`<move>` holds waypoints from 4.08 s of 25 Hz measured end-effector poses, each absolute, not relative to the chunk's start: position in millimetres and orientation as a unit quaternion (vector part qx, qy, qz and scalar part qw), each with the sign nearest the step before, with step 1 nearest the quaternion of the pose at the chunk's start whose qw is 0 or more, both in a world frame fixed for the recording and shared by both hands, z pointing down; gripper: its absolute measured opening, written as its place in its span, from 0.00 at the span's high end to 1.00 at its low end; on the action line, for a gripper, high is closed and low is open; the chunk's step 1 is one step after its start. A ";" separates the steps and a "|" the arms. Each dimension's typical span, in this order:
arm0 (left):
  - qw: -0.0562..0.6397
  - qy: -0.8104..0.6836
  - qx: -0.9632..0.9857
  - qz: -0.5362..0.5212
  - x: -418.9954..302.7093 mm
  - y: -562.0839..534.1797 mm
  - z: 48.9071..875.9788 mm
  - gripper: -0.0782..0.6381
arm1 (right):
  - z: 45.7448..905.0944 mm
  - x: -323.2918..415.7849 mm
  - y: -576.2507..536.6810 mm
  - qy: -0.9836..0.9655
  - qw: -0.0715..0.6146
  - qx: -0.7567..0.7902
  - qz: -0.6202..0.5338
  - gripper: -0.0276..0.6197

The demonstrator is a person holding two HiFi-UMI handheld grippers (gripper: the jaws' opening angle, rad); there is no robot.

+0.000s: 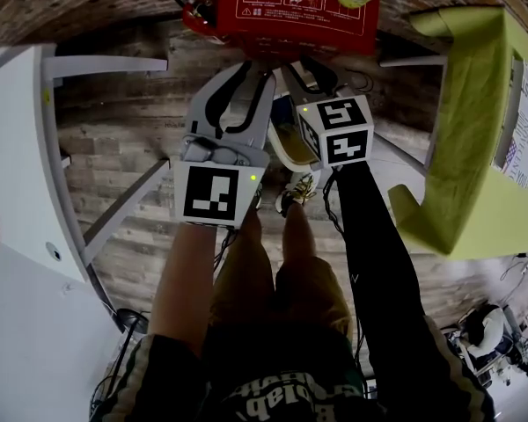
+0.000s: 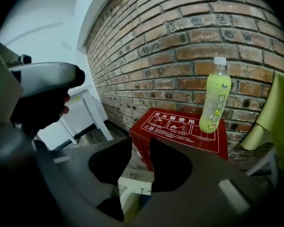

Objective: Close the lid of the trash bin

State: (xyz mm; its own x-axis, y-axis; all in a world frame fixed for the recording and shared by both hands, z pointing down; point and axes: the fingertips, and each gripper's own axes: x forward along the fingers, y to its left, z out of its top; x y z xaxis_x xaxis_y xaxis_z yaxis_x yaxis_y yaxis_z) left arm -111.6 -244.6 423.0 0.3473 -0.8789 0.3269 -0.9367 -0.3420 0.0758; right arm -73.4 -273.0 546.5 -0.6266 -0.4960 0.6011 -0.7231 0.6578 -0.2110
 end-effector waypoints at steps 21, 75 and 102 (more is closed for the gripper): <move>0.153 -0.532 0.825 0.115 -113.5 -228.3 427.4 0.74 | 574.3 -60.1 -255.8 -0.822 0.373 0.353 0.246 0.75; 0.160 -0.491 0.846 0.135 -54.9 -189.2 457.4 0.76 | 613.6 3.8 -164.3 -0.803 0.382 0.369 0.271 0.71; 0.171 -0.492 0.839 0.158 -39.6 -178.8 480.0 0.75 | 687.8 28.8 -111.4 -0.776 0.413 0.333 0.341 0.65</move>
